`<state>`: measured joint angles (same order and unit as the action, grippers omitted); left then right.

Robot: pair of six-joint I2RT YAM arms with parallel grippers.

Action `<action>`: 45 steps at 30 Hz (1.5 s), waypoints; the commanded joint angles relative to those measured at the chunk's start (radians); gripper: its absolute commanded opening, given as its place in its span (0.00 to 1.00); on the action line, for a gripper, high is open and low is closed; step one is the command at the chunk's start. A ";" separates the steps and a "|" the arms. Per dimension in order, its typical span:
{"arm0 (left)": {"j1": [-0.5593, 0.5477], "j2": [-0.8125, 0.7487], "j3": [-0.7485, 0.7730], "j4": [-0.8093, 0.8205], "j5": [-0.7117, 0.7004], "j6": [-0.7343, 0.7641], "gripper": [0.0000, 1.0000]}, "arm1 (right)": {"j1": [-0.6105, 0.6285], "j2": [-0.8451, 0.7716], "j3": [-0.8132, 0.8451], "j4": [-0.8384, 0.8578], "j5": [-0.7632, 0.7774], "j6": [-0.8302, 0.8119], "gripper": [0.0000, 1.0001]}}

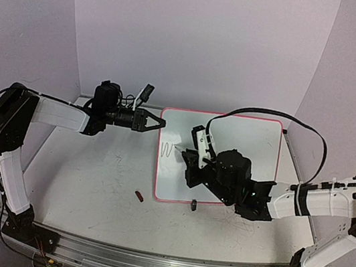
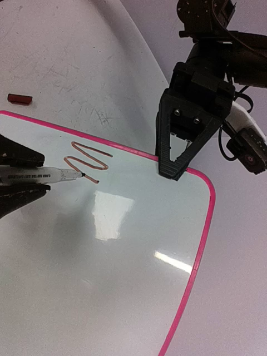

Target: Write a sentence on the whiteboard

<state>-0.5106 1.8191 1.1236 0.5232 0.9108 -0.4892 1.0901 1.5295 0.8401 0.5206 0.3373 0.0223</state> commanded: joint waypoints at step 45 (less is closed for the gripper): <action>-0.017 -0.004 0.005 -0.026 -0.013 -0.025 0.00 | 0.003 0.080 0.062 -0.026 0.095 0.044 0.00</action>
<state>-0.5114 1.8191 1.1236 0.5236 0.9108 -0.4938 1.0897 1.6047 0.8734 0.4835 0.3905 0.0522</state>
